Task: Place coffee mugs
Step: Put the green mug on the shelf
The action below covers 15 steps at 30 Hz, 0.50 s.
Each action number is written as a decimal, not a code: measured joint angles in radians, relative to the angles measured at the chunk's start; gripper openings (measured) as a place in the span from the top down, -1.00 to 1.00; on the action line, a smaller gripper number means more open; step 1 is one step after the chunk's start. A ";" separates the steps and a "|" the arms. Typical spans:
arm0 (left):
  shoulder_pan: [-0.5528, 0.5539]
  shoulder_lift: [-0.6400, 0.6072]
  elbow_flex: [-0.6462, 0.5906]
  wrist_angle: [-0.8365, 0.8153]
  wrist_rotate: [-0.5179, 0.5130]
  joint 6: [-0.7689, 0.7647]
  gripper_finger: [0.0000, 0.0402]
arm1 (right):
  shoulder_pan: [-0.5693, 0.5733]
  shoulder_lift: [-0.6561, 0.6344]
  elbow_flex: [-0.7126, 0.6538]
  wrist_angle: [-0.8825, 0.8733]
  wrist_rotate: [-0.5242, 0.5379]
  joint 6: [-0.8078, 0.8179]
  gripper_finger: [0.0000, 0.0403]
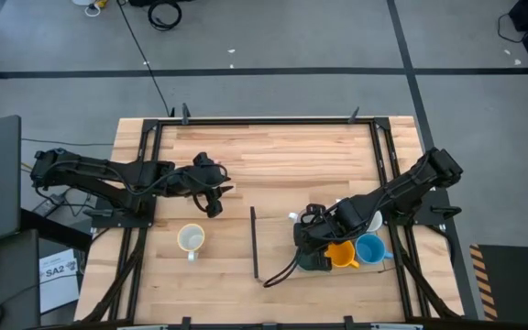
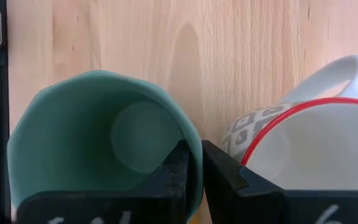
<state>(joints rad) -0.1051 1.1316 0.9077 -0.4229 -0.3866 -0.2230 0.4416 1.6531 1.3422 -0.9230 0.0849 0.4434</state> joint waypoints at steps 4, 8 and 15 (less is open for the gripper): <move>0.000 0.000 0.000 0.000 0.000 0.000 0.39 | 0.000 0.000 0.000 0.000 0.003 -0.002 0.79; 0.000 0.000 0.000 0.000 0.000 0.000 0.39 | 0.000 0.000 0.000 0.000 0.003 -0.002 0.76; 0.000 0.000 0.000 0.000 0.000 0.000 0.39 | 0.000 0.000 0.000 0.003 0.004 -0.002 0.62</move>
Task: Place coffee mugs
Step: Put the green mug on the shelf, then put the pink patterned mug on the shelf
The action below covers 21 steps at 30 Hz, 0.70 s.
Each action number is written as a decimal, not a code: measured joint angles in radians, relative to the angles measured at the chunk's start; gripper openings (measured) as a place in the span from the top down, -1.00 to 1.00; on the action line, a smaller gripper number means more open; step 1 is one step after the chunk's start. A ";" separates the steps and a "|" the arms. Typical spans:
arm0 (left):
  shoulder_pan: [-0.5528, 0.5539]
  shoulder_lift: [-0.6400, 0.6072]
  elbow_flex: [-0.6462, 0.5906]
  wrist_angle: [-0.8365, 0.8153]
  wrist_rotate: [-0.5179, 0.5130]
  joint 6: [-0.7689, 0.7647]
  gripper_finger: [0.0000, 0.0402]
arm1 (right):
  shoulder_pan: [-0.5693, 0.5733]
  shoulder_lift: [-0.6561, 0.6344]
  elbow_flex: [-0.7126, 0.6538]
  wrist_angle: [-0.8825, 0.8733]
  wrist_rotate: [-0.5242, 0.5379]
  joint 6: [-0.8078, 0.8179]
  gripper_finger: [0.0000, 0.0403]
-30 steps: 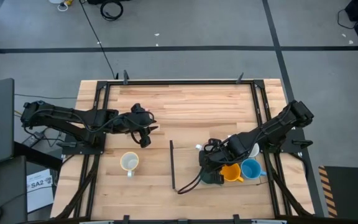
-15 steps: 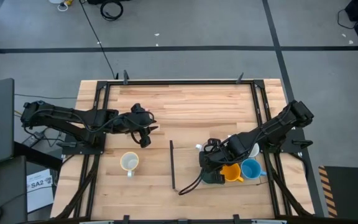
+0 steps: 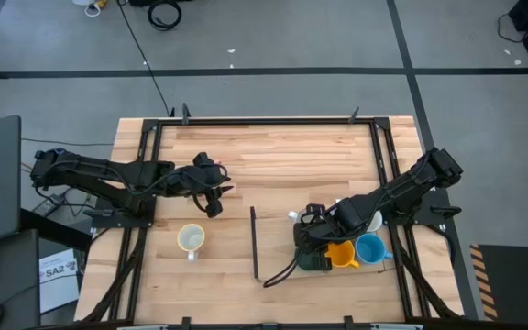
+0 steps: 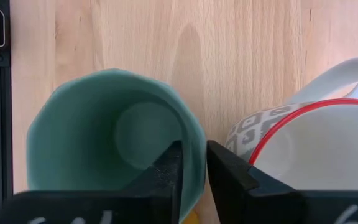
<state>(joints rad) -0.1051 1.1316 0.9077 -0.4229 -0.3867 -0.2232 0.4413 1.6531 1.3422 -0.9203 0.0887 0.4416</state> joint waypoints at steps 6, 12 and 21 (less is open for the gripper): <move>0.000 0.000 0.000 0.000 0.000 0.000 0.39 | 0.000 0.000 0.000 0.000 0.000 0.000 0.54; 0.000 0.000 0.000 0.000 0.000 0.000 0.39 | 0.000 0.000 0.000 0.000 -0.001 0.001 0.53; 0.000 0.000 0.000 0.000 0.000 0.000 0.39 | 0.000 -0.005 0.041 -0.003 -0.005 -0.006 0.53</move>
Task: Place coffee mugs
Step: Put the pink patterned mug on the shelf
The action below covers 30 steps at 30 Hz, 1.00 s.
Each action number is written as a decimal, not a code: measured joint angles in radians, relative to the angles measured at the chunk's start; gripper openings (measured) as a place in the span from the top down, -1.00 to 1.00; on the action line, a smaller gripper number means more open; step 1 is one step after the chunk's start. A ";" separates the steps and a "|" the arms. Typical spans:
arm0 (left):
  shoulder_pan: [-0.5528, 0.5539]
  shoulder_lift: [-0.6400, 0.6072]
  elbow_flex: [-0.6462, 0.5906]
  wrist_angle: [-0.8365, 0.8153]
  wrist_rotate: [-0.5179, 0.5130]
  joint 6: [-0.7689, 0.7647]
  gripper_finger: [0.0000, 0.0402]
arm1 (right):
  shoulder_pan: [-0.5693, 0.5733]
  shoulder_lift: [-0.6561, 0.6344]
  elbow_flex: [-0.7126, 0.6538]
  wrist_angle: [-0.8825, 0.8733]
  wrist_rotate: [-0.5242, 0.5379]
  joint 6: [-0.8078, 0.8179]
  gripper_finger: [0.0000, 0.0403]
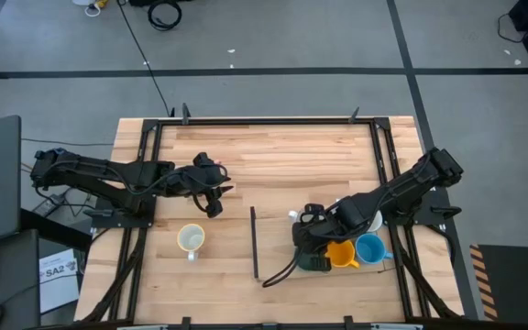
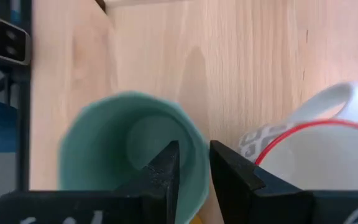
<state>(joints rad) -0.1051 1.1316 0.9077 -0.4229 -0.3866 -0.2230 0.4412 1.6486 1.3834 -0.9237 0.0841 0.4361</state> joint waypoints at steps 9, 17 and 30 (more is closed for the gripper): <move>0.000 0.000 0.000 0.000 0.021 -0.004 0.39 | 0.000 -0.078 0.040 0.004 -0.003 -0.040 0.53; -0.011 -0.007 0.000 -0.010 0.307 -0.184 0.39 | -0.023 -0.146 0.041 0.012 0.040 -0.080 0.54; -0.264 -0.008 0.000 -0.365 0.480 -0.432 0.39 | -0.060 -0.146 0.041 0.027 0.056 -0.204 0.54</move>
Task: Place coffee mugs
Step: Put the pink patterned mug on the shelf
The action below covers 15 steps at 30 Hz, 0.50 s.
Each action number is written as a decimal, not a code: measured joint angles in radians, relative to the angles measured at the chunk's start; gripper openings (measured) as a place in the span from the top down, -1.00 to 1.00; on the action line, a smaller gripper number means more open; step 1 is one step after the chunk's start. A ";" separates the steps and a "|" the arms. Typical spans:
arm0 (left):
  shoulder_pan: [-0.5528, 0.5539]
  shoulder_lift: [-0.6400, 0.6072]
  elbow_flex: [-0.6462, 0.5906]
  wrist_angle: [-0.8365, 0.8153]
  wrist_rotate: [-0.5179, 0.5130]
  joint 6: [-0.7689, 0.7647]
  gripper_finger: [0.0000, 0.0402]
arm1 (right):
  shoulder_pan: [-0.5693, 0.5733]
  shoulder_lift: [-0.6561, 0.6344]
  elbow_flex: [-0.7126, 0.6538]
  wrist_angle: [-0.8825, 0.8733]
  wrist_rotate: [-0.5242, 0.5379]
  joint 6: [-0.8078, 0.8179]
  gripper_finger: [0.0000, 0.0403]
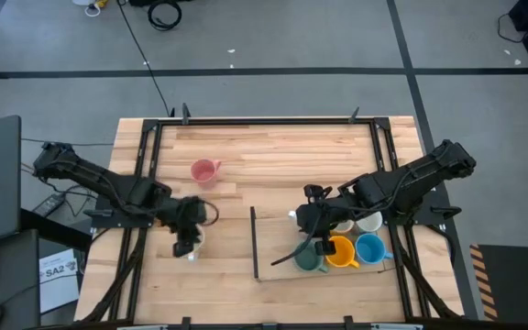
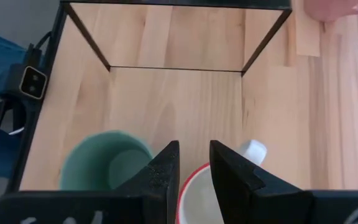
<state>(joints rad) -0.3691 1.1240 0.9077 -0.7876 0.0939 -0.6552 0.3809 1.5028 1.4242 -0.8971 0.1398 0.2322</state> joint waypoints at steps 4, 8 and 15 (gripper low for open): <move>-0.068 0.000 0.000 -0.126 0.015 -0.187 0.39 | 0.001 0.000 0.000 0.008 -0.002 0.000 0.54; -0.116 0.000 0.000 -0.184 0.053 -0.475 0.39 | 0.000 0.000 0.000 0.007 -0.002 0.000 0.54; -0.160 0.001 0.000 -0.233 0.069 -0.867 0.39 | 0.001 0.000 0.000 0.007 -0.002 0.000 0.54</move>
<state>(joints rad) -0.5289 1.1249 0.9074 -1.0206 0.1632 -1.5220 0.3817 1.5028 1.4239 -0.8902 0.1373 0.2321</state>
